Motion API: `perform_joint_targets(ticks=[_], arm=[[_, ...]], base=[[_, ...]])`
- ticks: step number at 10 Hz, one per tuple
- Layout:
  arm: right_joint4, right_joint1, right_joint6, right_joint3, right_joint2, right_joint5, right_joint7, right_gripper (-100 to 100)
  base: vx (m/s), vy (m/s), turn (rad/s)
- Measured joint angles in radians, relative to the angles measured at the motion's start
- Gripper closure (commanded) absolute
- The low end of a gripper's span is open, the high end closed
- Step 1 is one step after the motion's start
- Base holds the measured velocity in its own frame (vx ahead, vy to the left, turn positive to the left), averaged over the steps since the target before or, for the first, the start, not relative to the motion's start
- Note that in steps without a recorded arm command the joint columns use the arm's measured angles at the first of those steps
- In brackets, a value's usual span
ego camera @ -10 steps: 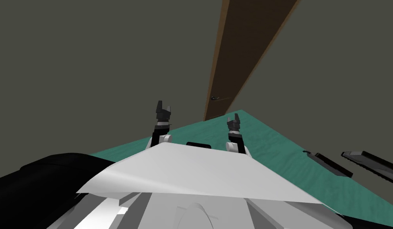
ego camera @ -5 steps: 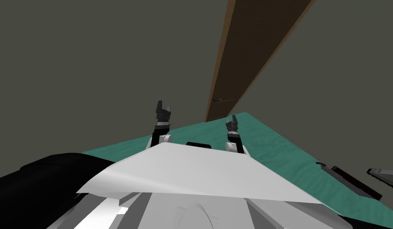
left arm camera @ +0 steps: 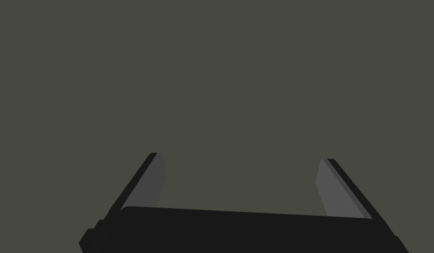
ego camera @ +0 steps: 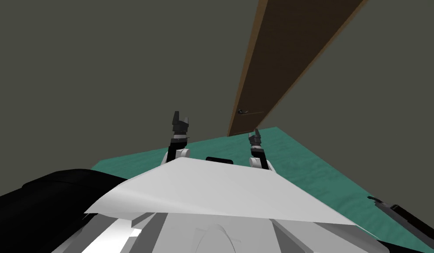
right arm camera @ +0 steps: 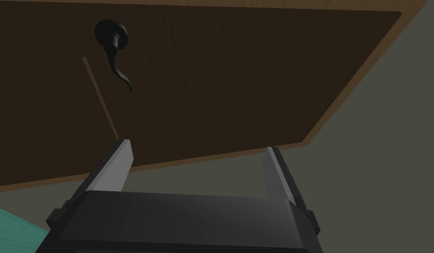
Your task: Pull the door open
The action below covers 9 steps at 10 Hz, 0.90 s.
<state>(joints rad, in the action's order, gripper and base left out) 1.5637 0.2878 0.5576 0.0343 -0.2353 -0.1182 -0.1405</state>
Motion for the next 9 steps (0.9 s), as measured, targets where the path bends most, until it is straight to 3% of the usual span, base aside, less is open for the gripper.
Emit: perform_joint_targets(ticks=[9], arm=[[-0.230,-0.082,0.067,0.024,-0.078,-0.034,-0.028,-100]], base=[[0.082,-0.070,0.125]])
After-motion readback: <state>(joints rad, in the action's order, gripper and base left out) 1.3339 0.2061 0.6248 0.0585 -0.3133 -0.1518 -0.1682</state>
